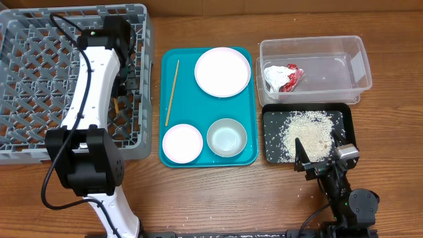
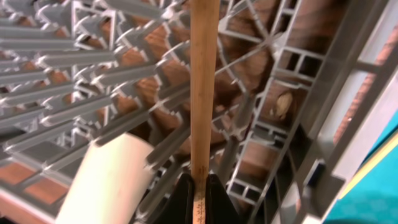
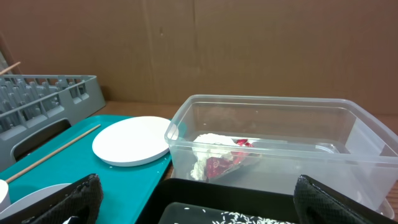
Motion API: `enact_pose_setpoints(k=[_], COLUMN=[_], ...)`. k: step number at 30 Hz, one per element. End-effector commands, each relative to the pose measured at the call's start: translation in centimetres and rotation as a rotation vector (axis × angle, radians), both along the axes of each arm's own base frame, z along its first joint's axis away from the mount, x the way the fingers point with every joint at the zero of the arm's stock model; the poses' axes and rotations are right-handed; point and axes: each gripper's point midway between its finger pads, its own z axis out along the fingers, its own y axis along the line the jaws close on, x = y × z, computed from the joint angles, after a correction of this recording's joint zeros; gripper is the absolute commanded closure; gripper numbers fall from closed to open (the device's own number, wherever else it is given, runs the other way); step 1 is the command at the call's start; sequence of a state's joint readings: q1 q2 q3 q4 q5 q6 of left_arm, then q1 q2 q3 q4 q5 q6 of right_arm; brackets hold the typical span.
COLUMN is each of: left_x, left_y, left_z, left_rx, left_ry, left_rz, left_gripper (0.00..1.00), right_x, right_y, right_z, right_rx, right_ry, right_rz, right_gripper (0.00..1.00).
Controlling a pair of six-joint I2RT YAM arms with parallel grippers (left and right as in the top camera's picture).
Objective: Sort waste into correct bins and load items into the dishwasher
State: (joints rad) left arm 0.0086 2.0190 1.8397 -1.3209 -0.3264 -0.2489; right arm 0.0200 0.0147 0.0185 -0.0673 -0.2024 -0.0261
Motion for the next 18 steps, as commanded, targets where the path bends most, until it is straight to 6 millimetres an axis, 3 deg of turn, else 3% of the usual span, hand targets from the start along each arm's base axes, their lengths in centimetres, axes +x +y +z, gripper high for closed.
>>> enact_pose_setpoints(k=[1,11,14,17,18], left_x=[0.3,0.5,0.2,0.5,0.6], left_y=[-1.7,-4.1,-4.3,-5.9,-6.5], left_z=[-1.4,-4.0,-2.5,0.7,1.8], left_rx=[-0.061,-0.179,-0.191,-0.269,-0.292], left_ry=[0.009,0.011,0.012,-0.023,-0.04], left_rz=[-0.054,-0.132,-0.124,-0.141,-0.153], left_gripper=[0.96,0.94,0.73,0.49,0.46], right_x=[0.0,0.0,0.0,0.0,0.0], right_y=[-0.1,-0.1,-0.1,-0.1,-0.1], right_z=[-0.1,-0.1,-0.1,-0.1,-0.1], right_rx=[0.004,0.004,0.004,0.004,0.004], right_ry=[-0.007,-0.007,-0.007,-0.007,-0.007], right_rz=[-0.005,-0.005,-0.005,-0.005,-0.005], right_gripper=[0.0,0.0,0.0,0.0,0.0])
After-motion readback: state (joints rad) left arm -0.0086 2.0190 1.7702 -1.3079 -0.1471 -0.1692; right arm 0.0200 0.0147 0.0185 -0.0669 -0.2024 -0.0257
